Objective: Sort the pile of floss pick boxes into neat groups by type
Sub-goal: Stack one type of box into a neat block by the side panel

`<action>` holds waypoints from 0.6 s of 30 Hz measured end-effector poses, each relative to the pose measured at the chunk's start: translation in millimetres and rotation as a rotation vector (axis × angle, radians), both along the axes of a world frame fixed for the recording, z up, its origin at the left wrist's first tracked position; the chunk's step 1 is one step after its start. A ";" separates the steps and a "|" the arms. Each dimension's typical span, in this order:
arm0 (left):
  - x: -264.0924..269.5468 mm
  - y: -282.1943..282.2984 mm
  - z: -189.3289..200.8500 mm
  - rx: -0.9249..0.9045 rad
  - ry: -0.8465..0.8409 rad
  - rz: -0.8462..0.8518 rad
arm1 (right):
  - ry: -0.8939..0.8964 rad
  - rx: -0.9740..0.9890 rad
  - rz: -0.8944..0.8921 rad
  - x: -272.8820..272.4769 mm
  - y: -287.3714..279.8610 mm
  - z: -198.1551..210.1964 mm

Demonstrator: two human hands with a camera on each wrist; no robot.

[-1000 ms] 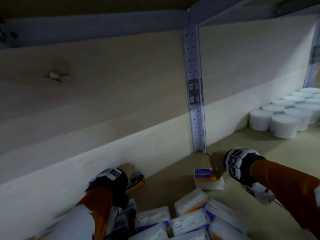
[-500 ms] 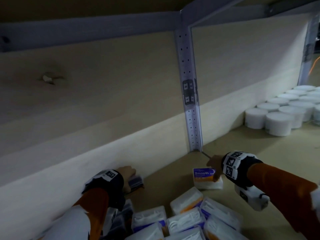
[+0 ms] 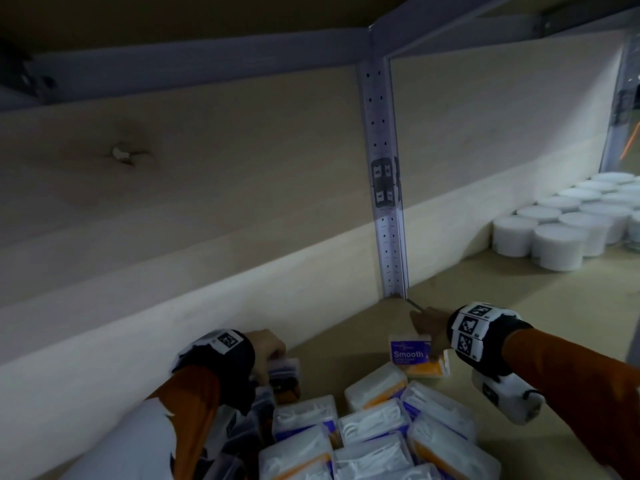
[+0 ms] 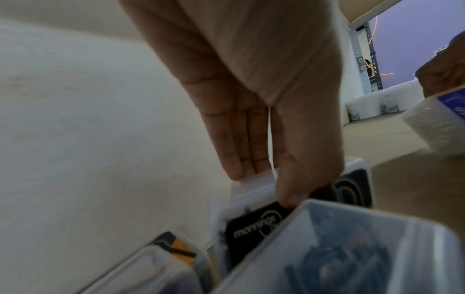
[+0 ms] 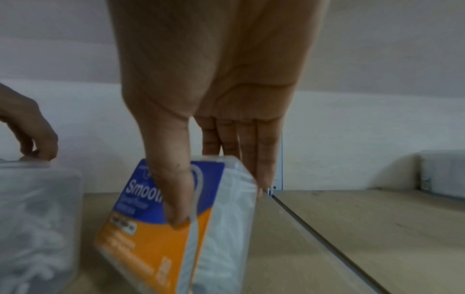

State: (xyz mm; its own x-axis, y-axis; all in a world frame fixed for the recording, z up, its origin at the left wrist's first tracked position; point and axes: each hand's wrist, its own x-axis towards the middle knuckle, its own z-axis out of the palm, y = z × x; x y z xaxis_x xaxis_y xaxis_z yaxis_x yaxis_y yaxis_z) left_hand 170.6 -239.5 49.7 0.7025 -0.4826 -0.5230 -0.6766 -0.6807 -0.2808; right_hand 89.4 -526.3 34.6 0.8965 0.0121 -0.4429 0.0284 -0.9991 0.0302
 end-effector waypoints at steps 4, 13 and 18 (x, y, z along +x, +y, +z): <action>-3.0 1.0 2.0 -0.029 -0.001 -0.005 | -0.012 0.024 -0.011 -8.1 -1.3 0.9; -6.2 13.8 -4.7 -0.114 -0.028 0.008 | -0.049 -0.026 -0.005 -26.6 3.1 -4.4; -8.2 32.7 -6.3 -0.163 -0.015 0.071 | -0.039 -0.035 0.003 -27.1 4.7 -3.2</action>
